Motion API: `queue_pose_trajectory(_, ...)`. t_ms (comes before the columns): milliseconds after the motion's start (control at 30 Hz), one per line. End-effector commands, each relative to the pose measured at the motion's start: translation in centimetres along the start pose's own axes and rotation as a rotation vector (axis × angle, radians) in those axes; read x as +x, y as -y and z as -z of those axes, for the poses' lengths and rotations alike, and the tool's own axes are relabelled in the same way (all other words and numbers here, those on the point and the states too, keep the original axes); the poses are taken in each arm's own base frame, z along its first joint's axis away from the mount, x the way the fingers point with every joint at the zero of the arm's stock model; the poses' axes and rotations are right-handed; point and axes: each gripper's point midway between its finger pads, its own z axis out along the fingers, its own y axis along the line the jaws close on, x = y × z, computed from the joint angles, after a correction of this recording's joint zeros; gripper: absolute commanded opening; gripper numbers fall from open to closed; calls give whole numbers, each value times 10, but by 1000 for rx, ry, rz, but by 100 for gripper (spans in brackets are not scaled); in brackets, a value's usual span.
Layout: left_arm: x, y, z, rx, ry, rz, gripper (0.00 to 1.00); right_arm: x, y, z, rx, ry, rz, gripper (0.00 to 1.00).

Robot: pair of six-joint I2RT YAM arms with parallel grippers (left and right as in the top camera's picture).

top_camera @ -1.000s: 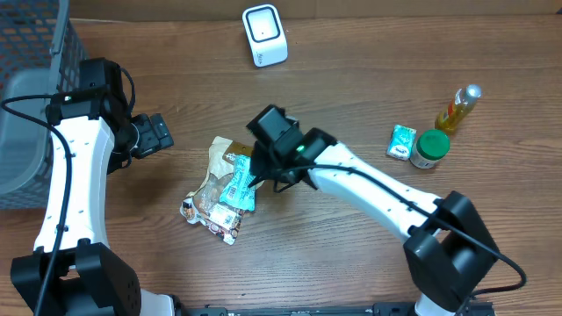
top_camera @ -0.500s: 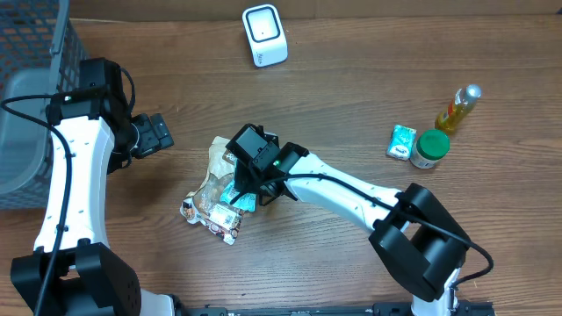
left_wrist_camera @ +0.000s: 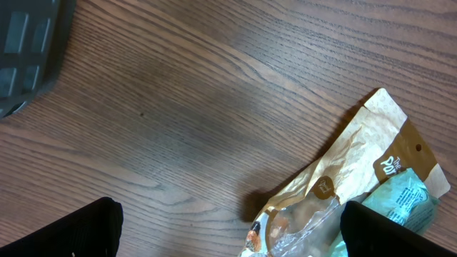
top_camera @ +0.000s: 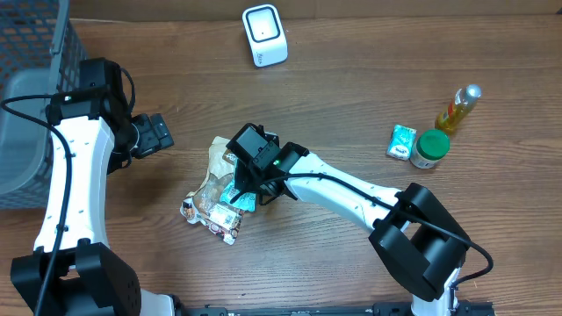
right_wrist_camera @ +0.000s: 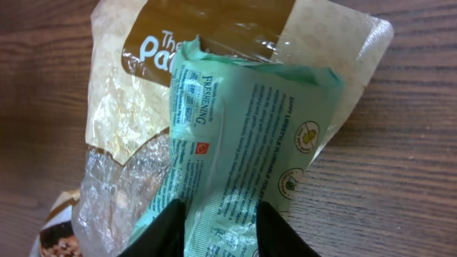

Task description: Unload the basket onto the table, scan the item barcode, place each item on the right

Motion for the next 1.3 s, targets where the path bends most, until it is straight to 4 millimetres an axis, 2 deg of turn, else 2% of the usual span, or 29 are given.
queue_pose_trajectory(0,-1,0,0,-2,3,-1,100,-3,3,-3,11,10,-3,19)
queue_pose_trajectory(33,-1,0,0,-2,3,-1,100,-4,1,-1,6,14,5,10)
queue_pose_trajectory(167,-1,0,0,-2,3,-1,100,-12,-10,13,-30,42,63,9)
queue_pose_trajectory(267,-1,0,0,-2,3,-1,100,-17,-15,27,-50,63,103,18)
queue_pose_trajectory(333,-1,0,0,-2,2,-1,99,-19,-13,29,-49,70,108,32)
queue_pose_trajectory(400,-1,0,0,-2,3,-1,100,-20,-10,28,-39,65,101,39)
queue_pose_trajectory(533,-1,0,0,-2,3,-1,100,-24,6,27,23,78,87,43)
queue_pose_trajectory(933,-1,0,0,-2,3,-1,99,-24,11,24,52,85,69,36)
queue_pose_trajectory(1267,-1,0,0,-2,2,-1,100,-16,19,0,74,37,19,40)
